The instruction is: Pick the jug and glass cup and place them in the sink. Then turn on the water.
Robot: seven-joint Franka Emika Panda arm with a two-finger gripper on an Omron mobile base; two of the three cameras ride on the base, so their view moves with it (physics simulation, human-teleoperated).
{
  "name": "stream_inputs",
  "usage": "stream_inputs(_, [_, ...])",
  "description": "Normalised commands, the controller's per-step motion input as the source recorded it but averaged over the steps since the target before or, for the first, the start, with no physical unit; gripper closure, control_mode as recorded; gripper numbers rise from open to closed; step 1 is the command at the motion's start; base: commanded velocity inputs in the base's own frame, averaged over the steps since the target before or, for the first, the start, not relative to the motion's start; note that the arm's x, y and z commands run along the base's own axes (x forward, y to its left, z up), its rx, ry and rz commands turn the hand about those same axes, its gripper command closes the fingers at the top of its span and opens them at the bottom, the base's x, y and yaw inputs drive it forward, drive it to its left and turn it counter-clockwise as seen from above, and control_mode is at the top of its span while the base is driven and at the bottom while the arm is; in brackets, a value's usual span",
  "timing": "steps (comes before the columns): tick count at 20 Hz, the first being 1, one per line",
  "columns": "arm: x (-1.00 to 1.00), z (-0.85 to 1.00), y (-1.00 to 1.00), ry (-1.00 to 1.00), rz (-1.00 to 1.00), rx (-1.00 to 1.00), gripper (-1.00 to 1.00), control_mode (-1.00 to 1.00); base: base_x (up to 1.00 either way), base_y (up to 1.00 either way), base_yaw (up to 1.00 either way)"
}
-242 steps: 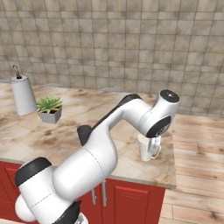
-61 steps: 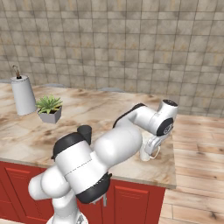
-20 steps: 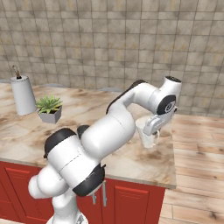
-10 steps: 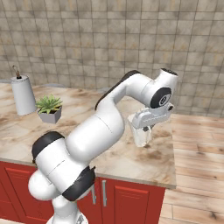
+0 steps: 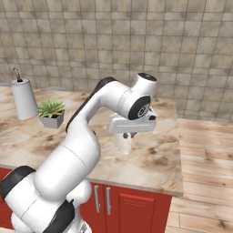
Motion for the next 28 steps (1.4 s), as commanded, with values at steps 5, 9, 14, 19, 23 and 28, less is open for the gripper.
stream_inputs(5, [0.0, 0.0, 0.88, -0.09, -0.29, -0.13, 1.0, -1.0, 0.0, 0.0, 0.0])
stream_inputs(9, [0.0, 0.16, 0.81, -0.01, -0.28, -0.11, 1.0, -1.0, 0.0, 0.0, 0.0])
stream_inputs(14, [0.0, 0.2, 0.59, 0.0, -0.22, -0.06, 1.0, -1.0, 0.0, 0.0, 0.0])
stream_inputs(19, [0.01, 0.31, 0.14, 0.03, -0.12, 0.0, 1.0, -1.0, 0.0, 0.0, 0.0])
stream_inputs(23, [0.0, 0.16, 0.11, 0.03, -0.11, 0.0, 1.0, -1.0, 0.0, 0.0, 0.0])
stream_inputs(28, [0.0, 0.05, -0.01, 0.02, -0.03, 0.0, 1.0, -1.0, 0.0, 0.0, 0.0])
